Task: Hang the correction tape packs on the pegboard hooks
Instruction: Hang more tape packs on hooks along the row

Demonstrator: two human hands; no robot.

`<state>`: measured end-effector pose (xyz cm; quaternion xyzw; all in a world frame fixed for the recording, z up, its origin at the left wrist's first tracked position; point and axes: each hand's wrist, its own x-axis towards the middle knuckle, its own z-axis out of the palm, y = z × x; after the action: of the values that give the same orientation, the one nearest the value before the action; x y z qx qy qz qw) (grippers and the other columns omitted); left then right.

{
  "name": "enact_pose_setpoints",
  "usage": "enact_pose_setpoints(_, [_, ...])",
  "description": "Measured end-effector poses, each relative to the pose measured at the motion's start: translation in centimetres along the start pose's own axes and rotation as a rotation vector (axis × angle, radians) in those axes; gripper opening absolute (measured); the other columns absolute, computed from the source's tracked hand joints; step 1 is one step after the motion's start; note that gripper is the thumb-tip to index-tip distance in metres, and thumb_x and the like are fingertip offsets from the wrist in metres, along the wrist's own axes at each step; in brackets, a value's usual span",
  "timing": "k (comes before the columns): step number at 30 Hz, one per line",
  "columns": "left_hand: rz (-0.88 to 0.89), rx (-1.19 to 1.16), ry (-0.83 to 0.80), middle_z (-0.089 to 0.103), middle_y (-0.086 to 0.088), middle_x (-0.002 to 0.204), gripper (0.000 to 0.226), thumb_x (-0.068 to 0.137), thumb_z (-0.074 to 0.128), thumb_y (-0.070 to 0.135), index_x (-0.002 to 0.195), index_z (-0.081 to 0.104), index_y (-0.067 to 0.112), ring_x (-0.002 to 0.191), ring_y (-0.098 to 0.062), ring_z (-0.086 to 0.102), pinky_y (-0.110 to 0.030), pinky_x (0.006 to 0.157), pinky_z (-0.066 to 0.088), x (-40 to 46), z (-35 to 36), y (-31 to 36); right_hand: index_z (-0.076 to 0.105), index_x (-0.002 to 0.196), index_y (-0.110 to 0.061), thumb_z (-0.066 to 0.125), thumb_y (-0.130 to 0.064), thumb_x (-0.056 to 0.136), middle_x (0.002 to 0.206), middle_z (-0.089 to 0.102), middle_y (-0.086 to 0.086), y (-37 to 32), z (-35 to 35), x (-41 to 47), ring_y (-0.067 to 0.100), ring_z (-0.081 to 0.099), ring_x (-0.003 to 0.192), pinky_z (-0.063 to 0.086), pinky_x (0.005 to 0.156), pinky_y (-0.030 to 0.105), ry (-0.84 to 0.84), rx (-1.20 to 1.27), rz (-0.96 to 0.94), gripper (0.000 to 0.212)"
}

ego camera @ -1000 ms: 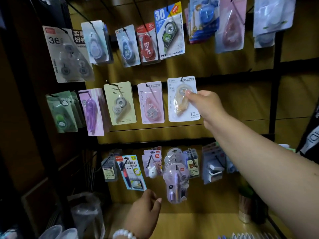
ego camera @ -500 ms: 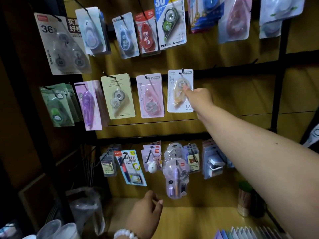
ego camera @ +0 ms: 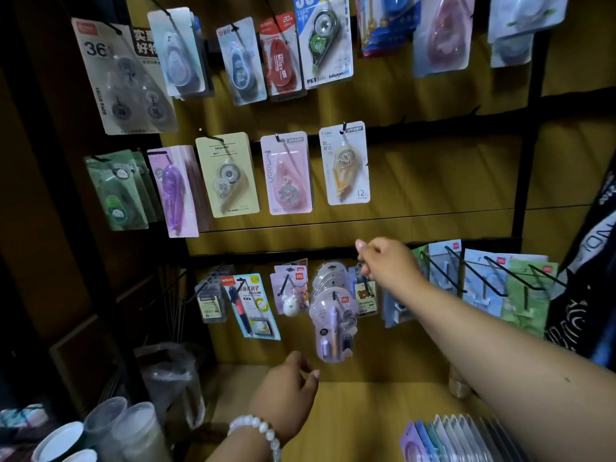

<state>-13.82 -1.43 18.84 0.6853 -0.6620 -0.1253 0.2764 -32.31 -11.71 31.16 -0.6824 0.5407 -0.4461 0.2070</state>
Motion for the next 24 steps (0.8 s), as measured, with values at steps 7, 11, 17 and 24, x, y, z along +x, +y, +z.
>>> enact_pose_setpoints(7, [0.007, 0.093, -0.067, 0.068, 0.001, 0.09, 0.021, 0.095, 0.048, 0.042, 0.098, 0.055, 0.022, 0.087, -0.017, 0.061, -0.028, 0.072, 0.047, -0.9, 1.5, 0.0, 0.062, 0.081, -0.012, 0.046, -0.046, 0.096, 0.076, 0.068, 0.008, 6.5, 2.5, -6.3, 0.023, 0.062, 0.07, 0.05, 0.067, 0.035, -0.155, -0.261, 0.009, 0.04])
enact_pose_setpoints(11, [-0.005, 0.146, -0.121, 0.07, -0.004, 0.1, 0.027, 0.096, 0.047, 0.042, 0.105, 0.058, 0.019, 0.092, -0.021, 0.064, -0.029, 0.07, 0.047, -1.1, 3.1, -0.1, 0.052, 0.066, -0.017, 0.047, -0.047, 0.096, 0.064, 0.058, 0.002, 10.3, 3.4, -8.2, 0.025, 0.058, 0.067, 0.046, 0.064, 0.037, -0.21, -0.312, 0.081, 0.043])
enact_pose_setpoints(17, [-0.002, 0.218, -0.247, 0.069, -0.007, 0.101, 0.03, 0.097, 0.046, 0.042, 0.108, 0.057, 0.017, 0.091, -0.025, 0.065, -0.034, 0.077, 0.054, -0.6, 6.7, -1.4, 0.045, 0.065, -0.017, 0.042, -0.045, 0.098, 0.065, 0.049, 0.002, 15.4, 3.4, -10.1, 0.026, 0.054, 0.074, 0.035, 0.061, 0.033, -0.267, -0.444, 0.225, 0.043])
enact_pose_setpoints(24, [-0.002, 0.317, -0.428, 0.068, -0.011, 0.109, 0.033, 0.098, 0.043, 0.04, 0.113, 0.053, 0.013, 0.099, -0.027, 0.063, -0.03, 0.072, 0.045, 1.4, 11.9, -3.3, 0.045, 0.069, -0.014, 0.044, -0.041, 0.098, 0.079, 0.056, 0.009, 22.3, 3.9, -10.9, 0.031, 0.057, 0.091, 0.034, 0.068, 0.03, -0.286, -0.481, 0.447, 0.04])
